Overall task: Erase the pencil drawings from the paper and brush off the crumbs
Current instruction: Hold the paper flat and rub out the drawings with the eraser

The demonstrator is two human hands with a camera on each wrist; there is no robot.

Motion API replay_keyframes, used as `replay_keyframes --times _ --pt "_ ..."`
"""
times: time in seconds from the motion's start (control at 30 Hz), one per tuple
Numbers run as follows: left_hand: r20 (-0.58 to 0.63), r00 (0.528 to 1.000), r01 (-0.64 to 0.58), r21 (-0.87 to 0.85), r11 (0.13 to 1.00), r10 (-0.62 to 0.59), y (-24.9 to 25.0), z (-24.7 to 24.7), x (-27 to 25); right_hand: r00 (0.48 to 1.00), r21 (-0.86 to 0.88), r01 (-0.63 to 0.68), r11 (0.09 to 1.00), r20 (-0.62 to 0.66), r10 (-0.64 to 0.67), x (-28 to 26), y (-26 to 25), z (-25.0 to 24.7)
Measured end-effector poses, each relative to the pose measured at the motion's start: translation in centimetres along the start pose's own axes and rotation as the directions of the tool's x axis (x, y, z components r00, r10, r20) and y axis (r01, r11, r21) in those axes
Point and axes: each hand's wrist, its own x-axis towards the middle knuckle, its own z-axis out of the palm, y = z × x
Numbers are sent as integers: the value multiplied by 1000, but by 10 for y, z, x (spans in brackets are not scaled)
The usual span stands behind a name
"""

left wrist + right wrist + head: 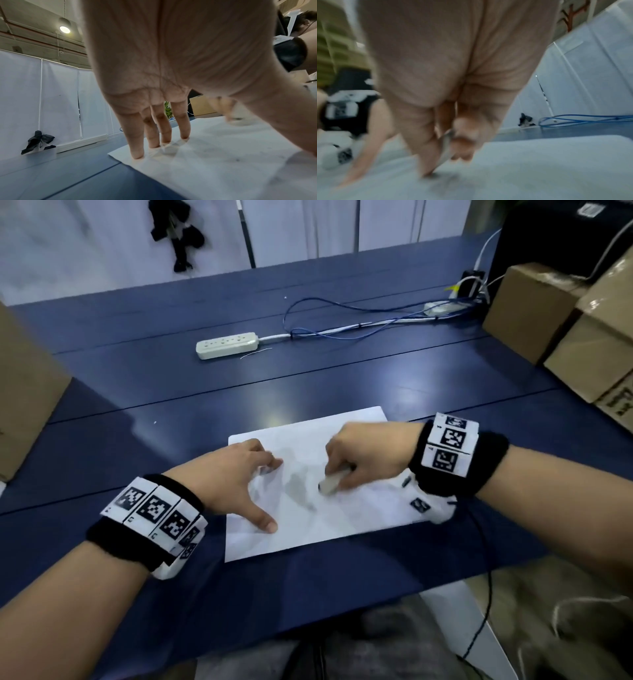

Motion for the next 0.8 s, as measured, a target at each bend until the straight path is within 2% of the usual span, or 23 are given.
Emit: replay_keyframes --times 0.07,0.13,0.2,0.23,0.3,0.33,0.4,0.47,0.53,0.6,0.67,0.7,0.73,0.8 --pt "0 1000 -11 -23 1000 11 1 0 0 988 -57 -104 993 -123 96 10 17 -4" --pt "-5 1000 -11 -41 999 11 0 1 0 982 -84 -84 993 -175 69 10 18 -5" --pt "-17 1000 -9 -59 998 8 -2 2 -1 993 -64 40 997 -108 -47 0 5 -1" --pt "-21 1000 -9 -62 998 8 -2 2 -1 995 -19 92 996 -34 -93 -8 -4 1" --pt "-25 1000 -11 -61 998 9 -3 3 -1 986 53 114 992 117 -120 -16 -11 5" --pt "-24 1000 -12 -58 998 10 -2 3 -1 987 54 95 994 128 -101 -14 -9 4" --pt "-22 1000 -10 -53 999 9 -1 3 -1 999 -33 44 999 24 -43 -2 2 -1" --pt "-24 1000 -5 -48 999 4 -1 2 0 991 -131 -69 989 -122 53 8 17 -6" --pt "-25 1000 -3 -49 999 2 -2 3 1 981 -141 -85 986 -185 58 8 21 -3" --pt "-29 1000 -3 -51 999 1 -4 4 1 993 -78 42 996 -105 -50 -3 9 0" --pt "-29 1000 0 -50 999 -1 -4 4 1 985 -21 156 988 76 -154 -16 -8 4" --pt "-28 1000 0 -48 999 -1 -4 4 1 976 -9 160 987 152 -157 -19 -11 6" --pt "-26 1000 -1 -44 999 0 -3 4 1 976 -5 145 989 167 -142 -17 -12 4" --pt "-22 1000 -1 -36 999 0 -1 2 1 997 -67 67 995 47 -64 -5 -2 -1"
